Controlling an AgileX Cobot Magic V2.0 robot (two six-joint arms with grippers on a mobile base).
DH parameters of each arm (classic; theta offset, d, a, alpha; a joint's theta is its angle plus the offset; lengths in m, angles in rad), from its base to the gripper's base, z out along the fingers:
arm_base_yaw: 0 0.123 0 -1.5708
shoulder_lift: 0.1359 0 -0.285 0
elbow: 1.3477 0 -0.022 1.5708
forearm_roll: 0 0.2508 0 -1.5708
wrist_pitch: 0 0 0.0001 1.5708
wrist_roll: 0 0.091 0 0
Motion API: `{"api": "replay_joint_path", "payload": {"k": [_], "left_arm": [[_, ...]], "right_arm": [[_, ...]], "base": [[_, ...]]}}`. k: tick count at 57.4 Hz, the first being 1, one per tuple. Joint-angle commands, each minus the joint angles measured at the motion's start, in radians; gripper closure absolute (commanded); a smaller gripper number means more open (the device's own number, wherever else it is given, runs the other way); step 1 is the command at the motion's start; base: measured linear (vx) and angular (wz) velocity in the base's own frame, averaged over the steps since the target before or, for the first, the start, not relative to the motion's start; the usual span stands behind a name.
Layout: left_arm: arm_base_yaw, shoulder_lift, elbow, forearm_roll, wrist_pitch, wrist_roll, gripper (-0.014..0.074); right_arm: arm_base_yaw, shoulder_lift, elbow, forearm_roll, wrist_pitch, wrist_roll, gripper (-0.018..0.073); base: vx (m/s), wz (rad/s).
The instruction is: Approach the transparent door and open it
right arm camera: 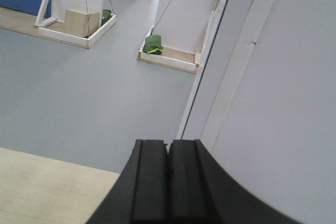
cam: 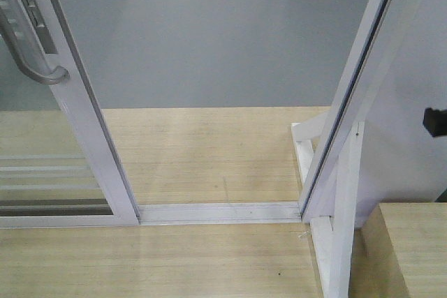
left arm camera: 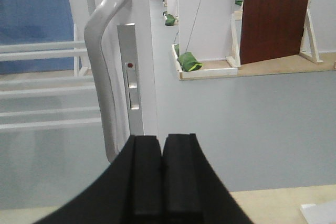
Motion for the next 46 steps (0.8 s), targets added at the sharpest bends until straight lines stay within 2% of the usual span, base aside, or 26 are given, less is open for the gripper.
{"api": "replay_joint_path", "payload": {"k": [1,20,31,46], "left_arm": [[-0.030,-0.038,0.002,-0.005,-0.035,-0.011,0.0599],[-0.133,-0.095,0.087,-0.031,0.001,-0.035,0.0599],[-0.139,-0.094,0.112,-0.031,-0.025,-0.035,0.0599],[-0.139,-0.094,0.112,-0.031,-0.011,-0.035,0.0599]], "right_arm": [[-0.006,-0.075,0.027,-0.001,-0.066,0.004,0.0562],[-0.006,-0.236,0.180,0.001,-0.068,0.053,0.0562],[-0.006,-0.238,0.186,-0.005,-0.115,0.054,0.0561],[-0.006,-0.238,0.186,-0.002,-0.110,0.066,0.0561]], "base": [[0.00,0.00],[0.00,0.00],[0.00,0.00],[0.00,0.00]]}}
